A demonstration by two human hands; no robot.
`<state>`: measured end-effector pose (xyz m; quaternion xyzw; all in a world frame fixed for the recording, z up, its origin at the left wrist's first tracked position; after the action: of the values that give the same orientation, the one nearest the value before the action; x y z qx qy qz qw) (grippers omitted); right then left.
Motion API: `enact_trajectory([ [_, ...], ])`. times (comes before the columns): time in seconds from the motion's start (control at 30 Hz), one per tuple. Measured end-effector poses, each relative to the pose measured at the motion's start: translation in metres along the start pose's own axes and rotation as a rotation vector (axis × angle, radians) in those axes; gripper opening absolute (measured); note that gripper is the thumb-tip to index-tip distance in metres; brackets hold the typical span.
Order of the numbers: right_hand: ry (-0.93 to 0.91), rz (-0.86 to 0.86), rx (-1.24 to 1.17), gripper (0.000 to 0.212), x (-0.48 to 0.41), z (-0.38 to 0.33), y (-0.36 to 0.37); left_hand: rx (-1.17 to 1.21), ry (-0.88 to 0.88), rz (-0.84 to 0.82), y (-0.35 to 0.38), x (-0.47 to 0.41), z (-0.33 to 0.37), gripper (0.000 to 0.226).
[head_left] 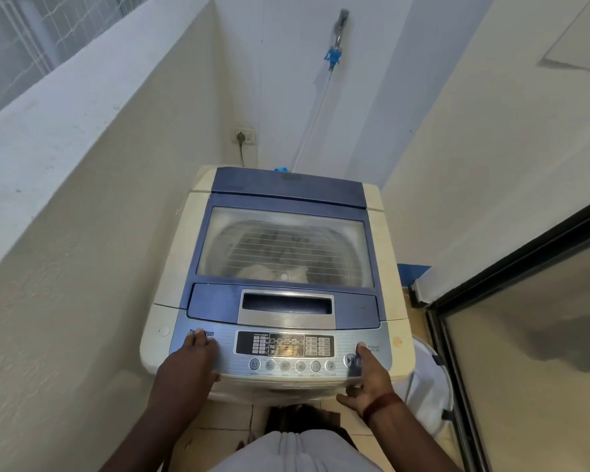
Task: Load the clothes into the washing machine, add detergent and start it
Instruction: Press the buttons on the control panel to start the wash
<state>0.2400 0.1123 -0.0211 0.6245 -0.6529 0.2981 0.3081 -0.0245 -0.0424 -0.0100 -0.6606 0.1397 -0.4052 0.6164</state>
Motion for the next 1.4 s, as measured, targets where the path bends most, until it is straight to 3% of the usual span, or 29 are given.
enact_trajectory([
  [0.1,0.001,0.005,-0.011,0.022,-0.013,0.002,-0.004,0.027,-0.006,-0.007,0.003,-0.002,-0.003,0.042],
  [0.23,-0.014,0.074,0.007,0.030,-0.024,0.004,-0.005,0.015,0.000,-0.033,0.008,-0.005,-0.005,0.042],
  [0.47,0.007,0.095,0.005,0.018,-0.023,-0.002,-0.003,-0.006,0.005,-0.045,0.002,-0.004,-0.004,0.036],
  [0.67,0.031,-0.083,-0.020,0.018,-0.012,-0.002,-0.015,0.035,-0.001,-0.037,-0.006,0.002,-0.003,0.040],
  [0.97,-0.020,-0.002,0.030,0.030,-0.012,-0.004,-0.011,0.009,-0.009,-0.057,-0.002,0.000,-0.003,0.044],
  [1.2,-0.012,-0.041,-0.081,0.011,-0.014,-0.006,-0.008,-0.034,-0.002,-0.030,-0.005,-0.003,0.001,0.035],
  [1.4,0.021,-0.090,-0.100,0.018,-0.017,-0.004,-0.015,-0.038,0.008,-0.013,-0.004,-0.003,0.001,0.038],
])
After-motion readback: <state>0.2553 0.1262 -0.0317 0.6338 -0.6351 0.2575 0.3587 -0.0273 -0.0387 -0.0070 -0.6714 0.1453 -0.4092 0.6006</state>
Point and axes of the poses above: each hand's wrist, its own x-axis away from the middle knuckle, its own y-axis out of the palm, z = x × y, the point moved 4 cm from there along -x, towards the middle knuckle, and after that the axes turned 12 degrees about -y, right-handed, at the moved point
